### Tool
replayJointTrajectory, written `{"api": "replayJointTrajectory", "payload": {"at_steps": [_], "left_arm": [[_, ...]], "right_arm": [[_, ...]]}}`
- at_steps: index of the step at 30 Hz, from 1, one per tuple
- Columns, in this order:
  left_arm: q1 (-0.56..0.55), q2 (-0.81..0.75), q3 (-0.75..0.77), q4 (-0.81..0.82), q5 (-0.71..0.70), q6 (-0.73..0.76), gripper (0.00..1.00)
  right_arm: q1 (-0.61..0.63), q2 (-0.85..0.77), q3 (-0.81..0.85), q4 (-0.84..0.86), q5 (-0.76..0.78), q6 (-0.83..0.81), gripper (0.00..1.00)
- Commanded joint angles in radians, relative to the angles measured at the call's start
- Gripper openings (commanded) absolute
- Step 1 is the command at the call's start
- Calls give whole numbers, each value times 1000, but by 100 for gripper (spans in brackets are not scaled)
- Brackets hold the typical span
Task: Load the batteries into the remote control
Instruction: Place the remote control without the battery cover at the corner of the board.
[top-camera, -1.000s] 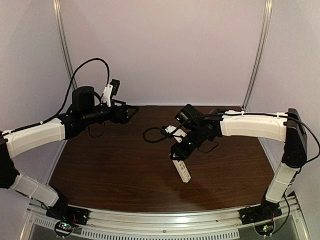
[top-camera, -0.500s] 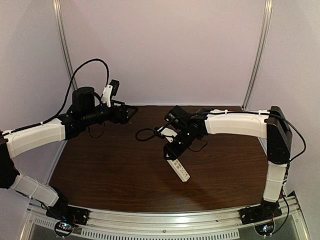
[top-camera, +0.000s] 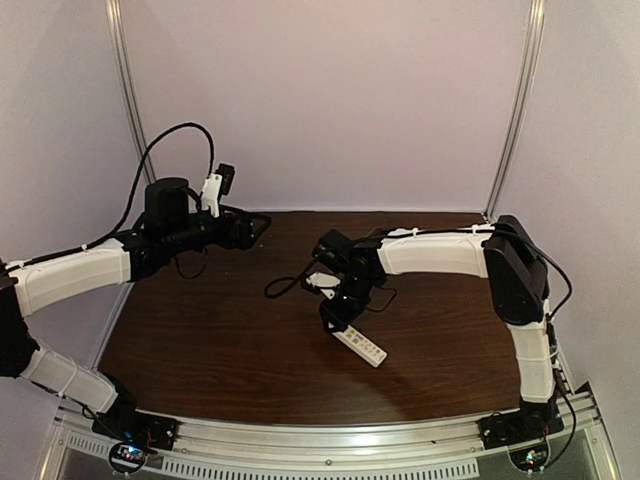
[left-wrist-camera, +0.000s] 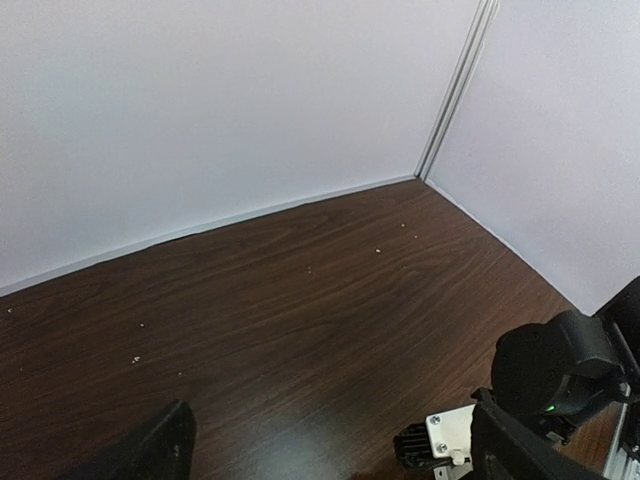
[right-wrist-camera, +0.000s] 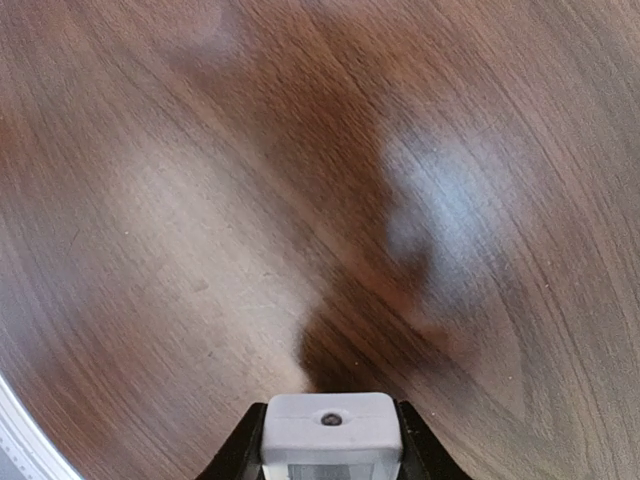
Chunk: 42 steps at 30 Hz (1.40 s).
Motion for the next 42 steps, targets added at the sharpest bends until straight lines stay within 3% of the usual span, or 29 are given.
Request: {"api": "replayJointTrajectory", "payload": {"at_steps": [1,10,17,27,37,42], "left_arm": [[8,-6,-19,-1,-25,-6,97],[8,0,-25,1,-33,-5,97],[9,1,-23,-8,-42,-1,97],[9,-2,-28,-10,-45,-7,97],[10,10,15,-59,-38,-19,97],[20,26,69,-108,-32,-39,97]], "right_arm": [[1,54,40,-51,29,-2,1],[15,97,55,-68,74,-1,7],[25,109,54,-60,76,5,28],[29,98,56,-62,71,5,37],[29,53,53,-28,39,18,71],[0,-22,46,15,7,32,82]]}}
